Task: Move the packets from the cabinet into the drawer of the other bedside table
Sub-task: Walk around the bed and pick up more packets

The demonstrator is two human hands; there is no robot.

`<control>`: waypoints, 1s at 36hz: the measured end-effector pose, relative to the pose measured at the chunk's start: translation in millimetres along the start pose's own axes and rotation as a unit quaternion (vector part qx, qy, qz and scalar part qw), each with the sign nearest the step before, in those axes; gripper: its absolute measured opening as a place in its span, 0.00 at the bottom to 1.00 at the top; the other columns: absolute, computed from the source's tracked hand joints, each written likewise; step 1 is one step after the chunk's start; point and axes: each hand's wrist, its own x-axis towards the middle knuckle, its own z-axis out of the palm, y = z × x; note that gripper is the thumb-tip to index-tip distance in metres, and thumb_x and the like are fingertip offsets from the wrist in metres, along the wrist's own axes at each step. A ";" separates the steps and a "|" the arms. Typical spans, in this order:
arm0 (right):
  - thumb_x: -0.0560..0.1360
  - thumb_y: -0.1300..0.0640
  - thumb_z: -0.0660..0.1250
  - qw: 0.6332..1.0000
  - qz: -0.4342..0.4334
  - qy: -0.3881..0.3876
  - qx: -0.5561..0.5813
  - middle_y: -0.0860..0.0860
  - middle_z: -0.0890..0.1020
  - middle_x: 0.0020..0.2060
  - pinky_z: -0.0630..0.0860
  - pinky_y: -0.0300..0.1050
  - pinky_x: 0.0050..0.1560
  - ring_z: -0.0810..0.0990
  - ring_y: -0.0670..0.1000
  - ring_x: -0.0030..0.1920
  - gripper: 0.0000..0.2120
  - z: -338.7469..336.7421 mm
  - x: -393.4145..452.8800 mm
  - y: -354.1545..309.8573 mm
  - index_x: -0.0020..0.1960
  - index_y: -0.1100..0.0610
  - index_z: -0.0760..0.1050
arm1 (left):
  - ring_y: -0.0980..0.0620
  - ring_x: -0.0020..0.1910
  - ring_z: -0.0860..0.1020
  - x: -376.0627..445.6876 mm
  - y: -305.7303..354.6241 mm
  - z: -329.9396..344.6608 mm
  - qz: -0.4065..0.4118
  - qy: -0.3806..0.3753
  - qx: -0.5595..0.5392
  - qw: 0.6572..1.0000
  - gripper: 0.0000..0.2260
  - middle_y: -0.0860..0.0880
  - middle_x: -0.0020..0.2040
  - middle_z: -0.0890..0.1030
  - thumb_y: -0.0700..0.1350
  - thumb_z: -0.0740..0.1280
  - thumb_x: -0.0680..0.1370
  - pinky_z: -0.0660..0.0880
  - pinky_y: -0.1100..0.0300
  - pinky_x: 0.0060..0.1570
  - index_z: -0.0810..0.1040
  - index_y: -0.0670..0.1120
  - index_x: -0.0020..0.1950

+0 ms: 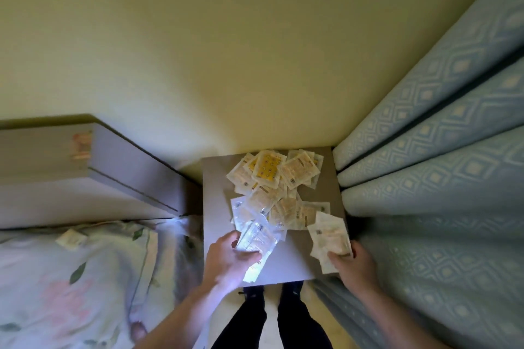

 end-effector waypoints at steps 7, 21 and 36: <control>0.74 0.59 0.76 0.998 -0.043 -0.036 -0.041 0.48 0.84 0.44 0.75 0.35 0.33 0.82 0.45 0.43 0.09 -23.4 -68.2 -47.0 0.51 0.51 0.79 | 0.54 0.33 0.81 -65.5 34.6 -34.3 -0.002 0.045 -0.050 0.998 0.18 0.51 0.37 0.84 0.53 0.78 0.60 0.79 0.51 0.35 0.81 0.46 0.44; 0.68 0.53 0.81 0.952 -0.203 -0.170 -0.153 0.44 0.85 0.46 0.84 0.54 0.51 0.84 0.49 0.48 0.15 -15.7 -112.2 -108.4 0.51 0.46 0.80 | 0.58 0.42 0.84 -198.0 11.6 -39.9 -0.038 0.191 -0.193 0.962 0.09 0.54 0.43 0.86 0.51 0.73 0.74 0.83 0.55 0.47 0.81 0.52 0.53; 0.70 0.62 0.80 0.839 -0.333 -0.382 -0.198 0.48 0.87 0.46 0.82 0.39 0.40 0.86 0.47 0.46 0.16 22.7 -228.0 -111.7 0.54 0.52 0.82 | 0.56 0.47 0.83 -374.8 -63.1 9.6 -0.106 0.387 -0.312 0.861 0.07 0.55 0.49 0.85 0.51 0.68 0.80 0.80 0.55 0.49 0.80 0.54 0.57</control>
